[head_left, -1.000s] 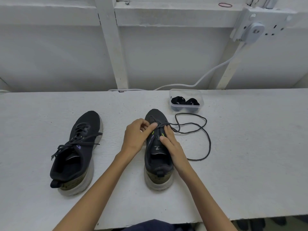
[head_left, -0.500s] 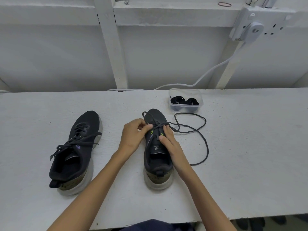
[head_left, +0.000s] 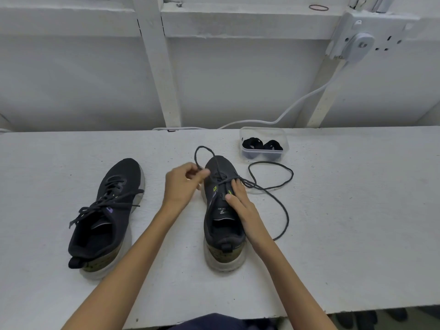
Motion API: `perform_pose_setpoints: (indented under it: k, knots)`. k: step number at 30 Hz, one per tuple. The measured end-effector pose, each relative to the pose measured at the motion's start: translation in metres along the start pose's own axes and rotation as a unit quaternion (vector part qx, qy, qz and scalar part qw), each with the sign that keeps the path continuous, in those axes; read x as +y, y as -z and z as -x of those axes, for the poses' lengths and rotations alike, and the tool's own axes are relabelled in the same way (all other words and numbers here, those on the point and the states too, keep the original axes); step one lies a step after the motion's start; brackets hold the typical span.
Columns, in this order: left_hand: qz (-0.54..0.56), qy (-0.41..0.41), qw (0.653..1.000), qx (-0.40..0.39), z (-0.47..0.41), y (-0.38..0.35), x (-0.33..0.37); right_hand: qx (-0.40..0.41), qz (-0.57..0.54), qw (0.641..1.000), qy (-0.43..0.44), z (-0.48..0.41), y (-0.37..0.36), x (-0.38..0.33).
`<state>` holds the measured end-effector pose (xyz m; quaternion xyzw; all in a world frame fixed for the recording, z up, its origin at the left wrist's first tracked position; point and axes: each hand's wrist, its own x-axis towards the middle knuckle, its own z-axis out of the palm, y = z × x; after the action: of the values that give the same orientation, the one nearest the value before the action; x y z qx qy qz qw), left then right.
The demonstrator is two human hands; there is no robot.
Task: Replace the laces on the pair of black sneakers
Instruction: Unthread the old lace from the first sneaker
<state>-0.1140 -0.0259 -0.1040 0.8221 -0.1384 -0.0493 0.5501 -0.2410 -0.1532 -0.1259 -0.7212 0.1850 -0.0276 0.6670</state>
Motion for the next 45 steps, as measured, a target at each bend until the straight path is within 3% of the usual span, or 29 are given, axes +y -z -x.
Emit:
perform_pose_setpoints:
  k: [3, 8, 10, 14, 16, 21, 23, 26, 30, 36, 39, 42, 45]
  knots:
    - [0.12, 0.041, 0.989, 0.083, -0.006, 0.01, 0.003, 0.003, -0.008, 1.0, 0.001, 0.001, 0.0, 0.0]
    - [0.019, 0.059, 0.995, -0.078, 0.011, -0.003, 0.0, 0.006, -0.018, 1.0, -0.005, -0.001, -0.002, 0.0]
    - [0.01, 0.038, 0.996, -0.081, 0.01, -0.004, 0.0, 0.008, -0.016, 1.0, -0.005, -0.001, -0.001, -0.001]
    - [0.11, 0.051, 0.989, 0.088, -0.007, 0.013, 0.004, 0.003, -0.017, 1.0, 0.0, -0.001, -0.001, 0.001]
    - [0.15, 0.063, 0.98, 0.117, -0.011, 0.02, 0.006, 0.005, -0.017, 1.0, 0.0, -0.001, -0.001, 0.002]
    - [0.05, 0.091, 0.993, -0.053, 0.012, -0.002, -0.002, 0.007, -0.02, 1.0, 0.008, 0.0, -0.002, 0.001]
    - [0.035, 0.065, 0.995, -0.072, 0.014, -0.009, -0.003, 0.006, -0.021, 1.0, 0.011, 0.0, -0.001, 0.0]
    - [0.043, 0.026, 0.999, -0.015, 0.007, -0.006, 0.0, 0.002, -0.013, 1.0, 0.003, 0.0, 0.0, 0.0]
    - [0.178, 0.063, 0.971, 0.146, 0.001, 0.003, 0.003, 0.004, -0.011, 1.0, 0.003, 0.0, -0.001, 0.0]
    - [0.059, 0.052, 0.996, -0.029, 0.019, -0.02, -0.005, 0.006, -0.002, 1.0, 0.015, -0.001, -0.004, 0.001]
    - [0.068, 0.027, 0.996, 0.044, 0.011, -0.016, -0.005, 0.006, -0.002, 1.0, 0.006, 0.0, -0.003, 0.0]
    - [0.139, 0.059, 0.979, 0.133, 0.003, -0.006, -0.005, 0.003, 0.008, 1.0, 0.02, 0.0, -0.002, 0.001]
    - [0.111, 0.081, 0.988, 0.07, 0.007, -0.008, -0.006, 0.006, -0.001, 1.0, 0.026, 0.0, -0.002, 0.0]
